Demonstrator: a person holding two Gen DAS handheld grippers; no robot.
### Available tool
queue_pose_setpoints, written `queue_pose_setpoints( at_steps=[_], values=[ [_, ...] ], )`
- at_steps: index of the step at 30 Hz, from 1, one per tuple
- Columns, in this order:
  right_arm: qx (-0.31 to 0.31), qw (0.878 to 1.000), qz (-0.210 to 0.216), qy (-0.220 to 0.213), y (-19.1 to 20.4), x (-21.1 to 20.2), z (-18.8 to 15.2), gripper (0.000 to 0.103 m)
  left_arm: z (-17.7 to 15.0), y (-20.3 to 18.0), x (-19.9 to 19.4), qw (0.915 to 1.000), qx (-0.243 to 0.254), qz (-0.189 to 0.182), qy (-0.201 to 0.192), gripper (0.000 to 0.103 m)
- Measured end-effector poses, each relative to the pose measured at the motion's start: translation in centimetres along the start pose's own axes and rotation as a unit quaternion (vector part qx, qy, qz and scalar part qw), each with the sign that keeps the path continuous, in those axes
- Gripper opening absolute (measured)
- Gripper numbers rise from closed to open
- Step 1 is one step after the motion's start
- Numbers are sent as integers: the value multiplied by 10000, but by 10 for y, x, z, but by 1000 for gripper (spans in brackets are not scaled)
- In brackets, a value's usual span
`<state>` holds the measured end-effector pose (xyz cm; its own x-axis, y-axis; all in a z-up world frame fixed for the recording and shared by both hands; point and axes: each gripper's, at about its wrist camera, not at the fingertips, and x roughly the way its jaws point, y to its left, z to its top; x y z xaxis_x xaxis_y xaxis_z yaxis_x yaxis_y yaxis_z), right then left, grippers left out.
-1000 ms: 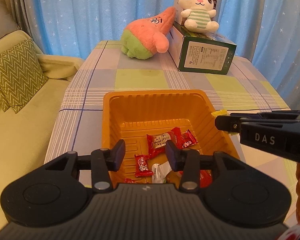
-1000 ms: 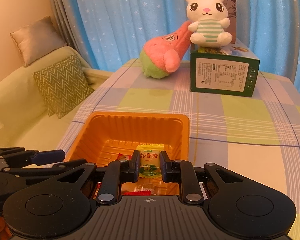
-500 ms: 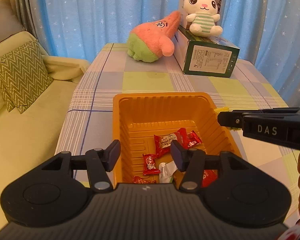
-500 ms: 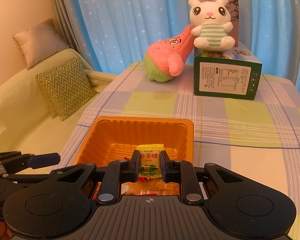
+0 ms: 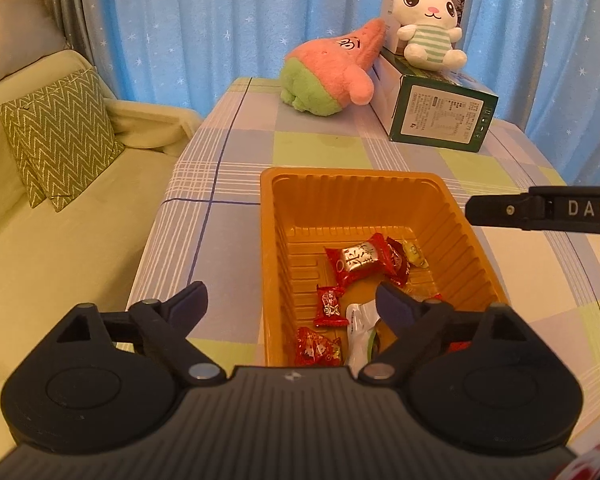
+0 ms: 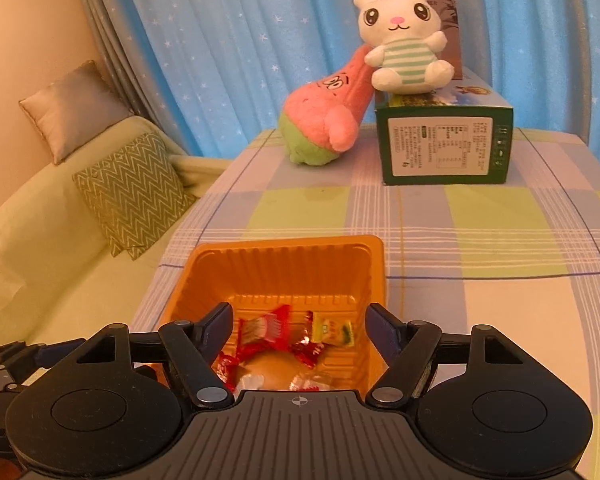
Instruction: Organize snacks
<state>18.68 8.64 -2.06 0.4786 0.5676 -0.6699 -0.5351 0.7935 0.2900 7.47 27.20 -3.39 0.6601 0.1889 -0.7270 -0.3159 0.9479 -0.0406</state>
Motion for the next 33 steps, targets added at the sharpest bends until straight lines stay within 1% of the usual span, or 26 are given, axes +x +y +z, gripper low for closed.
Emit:
queue_pose_setpoints(
  at_steps=[2,3,8,17,20,24,26,30,33],
  values=[
    [32,10000,-49,18,-2,-4,-2,73,-2,-1,-4,10000,-18,15,-13,96],
    [49,10000,-70,23,-3,-6,-3,73,-2,-1,-6,10000,-24,4,-22,96],
    [67,9999,-84,20,0,-25,-9,73,-3,-7,-19,9998,121,-135,23,102],
    [-153,9998,-125,-32,11,-69,-28,73,-13,-14,-55,9999,28,-86,-118,103],
    [-259,9994,-219,-70,15,-85,-36,73,-19,-17,-70,9998,-49,-89,-155,103],
    [-253,9991,-333,-64,17,-104,-48,73,-27,-21,-91,9996,-155,34,-245,102],
    [-245,9991,-348,-63,18,-114,-55,73,-32,-24,-103,9994,-144,83,-287,102],
    [-275,9988,-409,-61,23,-132,-68,73,-42,-27,-121,9994,-159,62,-301,102],
    [-361,9983,-444,-85,27,-144,-78,73,-50,-32,-135,9992,-81,157,-366,102]
  ],
)
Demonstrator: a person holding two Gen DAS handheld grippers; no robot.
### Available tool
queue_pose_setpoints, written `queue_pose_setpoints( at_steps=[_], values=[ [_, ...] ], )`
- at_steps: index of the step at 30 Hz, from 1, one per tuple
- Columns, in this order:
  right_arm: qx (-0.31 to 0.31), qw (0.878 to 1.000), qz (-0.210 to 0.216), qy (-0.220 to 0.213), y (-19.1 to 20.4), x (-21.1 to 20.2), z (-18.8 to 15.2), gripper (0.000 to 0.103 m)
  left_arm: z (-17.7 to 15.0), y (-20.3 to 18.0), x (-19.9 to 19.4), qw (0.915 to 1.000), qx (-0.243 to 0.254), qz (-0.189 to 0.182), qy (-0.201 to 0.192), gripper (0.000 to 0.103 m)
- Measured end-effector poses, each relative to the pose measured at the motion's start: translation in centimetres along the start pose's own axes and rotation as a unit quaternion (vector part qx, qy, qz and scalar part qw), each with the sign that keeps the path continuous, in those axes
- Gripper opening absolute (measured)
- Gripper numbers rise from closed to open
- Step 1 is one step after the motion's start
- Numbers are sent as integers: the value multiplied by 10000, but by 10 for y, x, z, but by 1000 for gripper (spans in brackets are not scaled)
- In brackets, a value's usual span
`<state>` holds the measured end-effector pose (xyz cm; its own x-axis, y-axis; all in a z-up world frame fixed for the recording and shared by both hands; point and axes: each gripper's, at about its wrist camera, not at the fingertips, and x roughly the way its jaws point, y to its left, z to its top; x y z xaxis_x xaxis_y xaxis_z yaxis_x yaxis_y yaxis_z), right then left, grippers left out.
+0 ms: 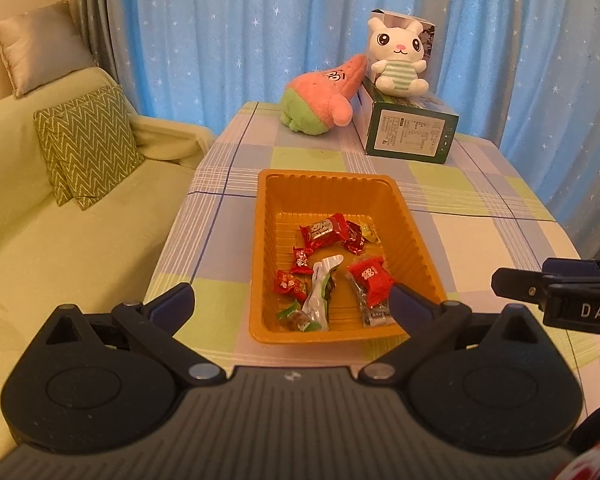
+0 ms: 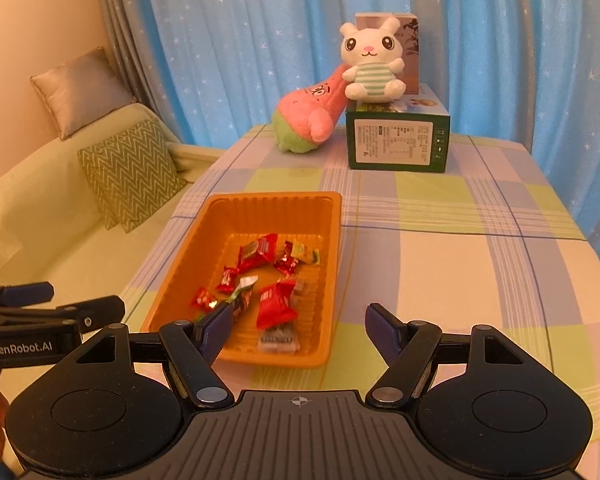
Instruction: Organize snacks
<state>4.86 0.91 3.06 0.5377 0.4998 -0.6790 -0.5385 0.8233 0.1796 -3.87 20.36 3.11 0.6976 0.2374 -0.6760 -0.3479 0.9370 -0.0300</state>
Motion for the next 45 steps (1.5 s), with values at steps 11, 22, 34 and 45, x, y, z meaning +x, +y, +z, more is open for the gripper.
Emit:
queue_pose_setpoints(
  at_steps=[11,22,34,45],
  values=[
    [23,9999,-125,-35,1,-39,-25,73,-25,-4,-43,9993,-155,315,-96,102],
    [109,9999,-92,-25,1,-61,-38,73,-33,-23,-66,9996,17,245,-106,103],
    [152,9998,-141,-47,-3,-69,-40,73,-35,-31,-66,9996,86,242,-114,103],
    [159,9998,-134,-72,-3,-71,-41,73,-34,-32,-64,9996,90,238,-135,103]
  ],
)
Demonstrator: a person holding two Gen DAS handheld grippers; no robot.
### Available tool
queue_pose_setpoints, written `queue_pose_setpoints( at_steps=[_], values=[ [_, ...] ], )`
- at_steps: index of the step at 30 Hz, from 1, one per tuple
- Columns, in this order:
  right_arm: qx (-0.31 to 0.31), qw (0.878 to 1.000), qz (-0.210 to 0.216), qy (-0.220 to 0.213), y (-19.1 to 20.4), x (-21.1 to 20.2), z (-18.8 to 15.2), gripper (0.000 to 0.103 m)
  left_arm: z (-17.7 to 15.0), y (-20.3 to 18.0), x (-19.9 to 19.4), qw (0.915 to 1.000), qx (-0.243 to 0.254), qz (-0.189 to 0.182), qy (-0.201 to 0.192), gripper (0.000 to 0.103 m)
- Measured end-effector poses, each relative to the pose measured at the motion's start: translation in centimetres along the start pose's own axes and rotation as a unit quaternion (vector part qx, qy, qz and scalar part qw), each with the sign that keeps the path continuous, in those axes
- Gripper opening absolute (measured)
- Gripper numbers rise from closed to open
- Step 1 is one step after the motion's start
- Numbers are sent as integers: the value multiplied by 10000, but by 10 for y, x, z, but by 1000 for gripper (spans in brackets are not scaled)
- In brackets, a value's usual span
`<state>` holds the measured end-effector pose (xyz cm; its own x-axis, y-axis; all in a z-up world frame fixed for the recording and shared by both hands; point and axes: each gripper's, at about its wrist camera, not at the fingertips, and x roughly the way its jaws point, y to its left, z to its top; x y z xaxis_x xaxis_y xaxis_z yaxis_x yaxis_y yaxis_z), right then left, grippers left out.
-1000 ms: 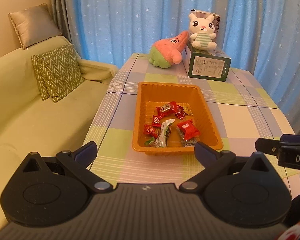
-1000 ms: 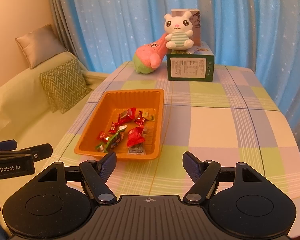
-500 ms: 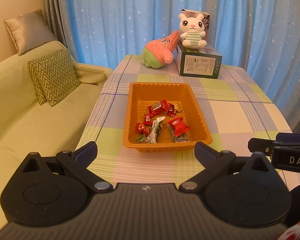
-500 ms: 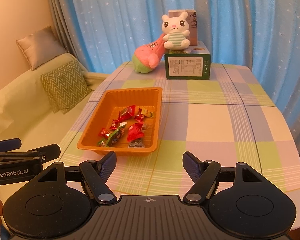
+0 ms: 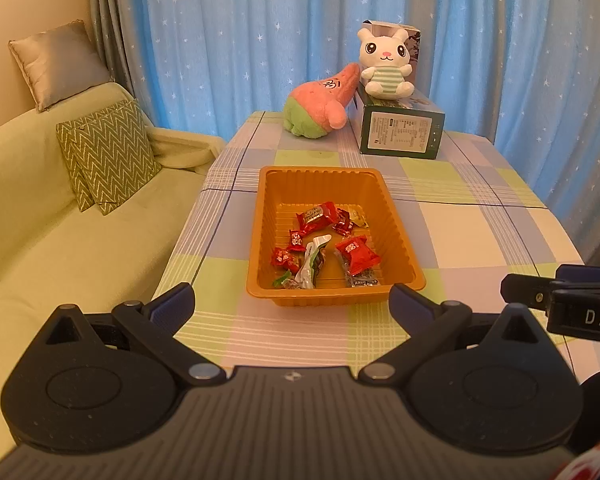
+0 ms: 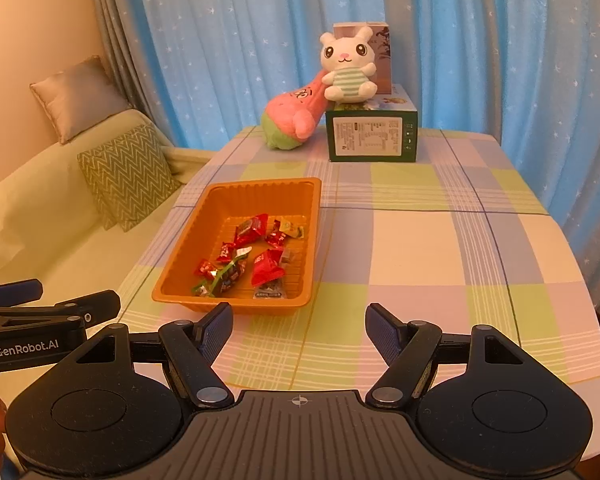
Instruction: Organize snacks
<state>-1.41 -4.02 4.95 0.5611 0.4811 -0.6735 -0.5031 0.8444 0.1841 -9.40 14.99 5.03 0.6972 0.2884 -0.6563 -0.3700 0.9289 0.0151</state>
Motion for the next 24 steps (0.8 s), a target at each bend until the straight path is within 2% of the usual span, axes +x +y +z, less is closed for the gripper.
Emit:
queue_pose_setpoints(
  at_steps=[24],
  values=[
    [-2,10000,-4,-32,1,-2,1,73,1,0,-2,10000,15,-33,-31,103]
  ],
)
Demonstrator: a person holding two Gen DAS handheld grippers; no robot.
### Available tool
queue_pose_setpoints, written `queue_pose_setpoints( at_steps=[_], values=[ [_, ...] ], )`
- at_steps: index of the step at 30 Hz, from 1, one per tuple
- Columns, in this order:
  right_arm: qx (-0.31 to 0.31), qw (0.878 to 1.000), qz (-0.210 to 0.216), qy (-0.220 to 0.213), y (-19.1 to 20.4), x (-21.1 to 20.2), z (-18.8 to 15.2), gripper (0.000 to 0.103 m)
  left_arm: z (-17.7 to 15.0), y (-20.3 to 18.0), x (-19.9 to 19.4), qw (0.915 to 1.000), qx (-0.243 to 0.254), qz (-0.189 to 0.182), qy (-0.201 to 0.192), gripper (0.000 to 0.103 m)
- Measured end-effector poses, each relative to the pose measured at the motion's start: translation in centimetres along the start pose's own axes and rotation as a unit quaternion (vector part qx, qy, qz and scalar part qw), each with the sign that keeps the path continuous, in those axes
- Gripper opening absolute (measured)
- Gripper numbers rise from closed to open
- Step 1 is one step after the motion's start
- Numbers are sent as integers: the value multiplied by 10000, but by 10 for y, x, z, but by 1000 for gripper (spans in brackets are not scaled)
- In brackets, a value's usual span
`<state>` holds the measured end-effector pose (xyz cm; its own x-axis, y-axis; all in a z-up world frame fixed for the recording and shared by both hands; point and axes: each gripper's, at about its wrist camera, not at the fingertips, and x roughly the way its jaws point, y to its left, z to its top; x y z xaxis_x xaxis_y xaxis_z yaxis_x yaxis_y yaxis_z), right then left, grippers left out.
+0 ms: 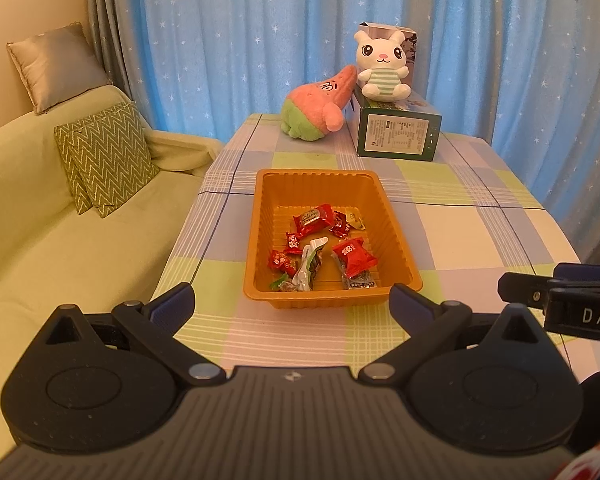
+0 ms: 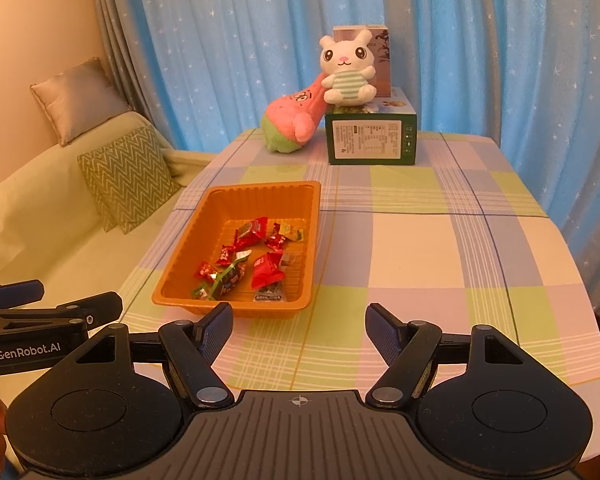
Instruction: Organize snacks
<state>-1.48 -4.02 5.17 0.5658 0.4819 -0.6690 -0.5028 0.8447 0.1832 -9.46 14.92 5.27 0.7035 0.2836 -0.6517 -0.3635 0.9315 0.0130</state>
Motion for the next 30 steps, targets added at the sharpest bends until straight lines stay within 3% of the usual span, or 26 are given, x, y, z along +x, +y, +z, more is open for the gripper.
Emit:
queue_pose_setpoints(
  at_steps=[30],
  values=[
    [-45,10000,-17,-13,0,-2,4,73,4,1,-1,10000,8,-14,-23,103]
  ],
)
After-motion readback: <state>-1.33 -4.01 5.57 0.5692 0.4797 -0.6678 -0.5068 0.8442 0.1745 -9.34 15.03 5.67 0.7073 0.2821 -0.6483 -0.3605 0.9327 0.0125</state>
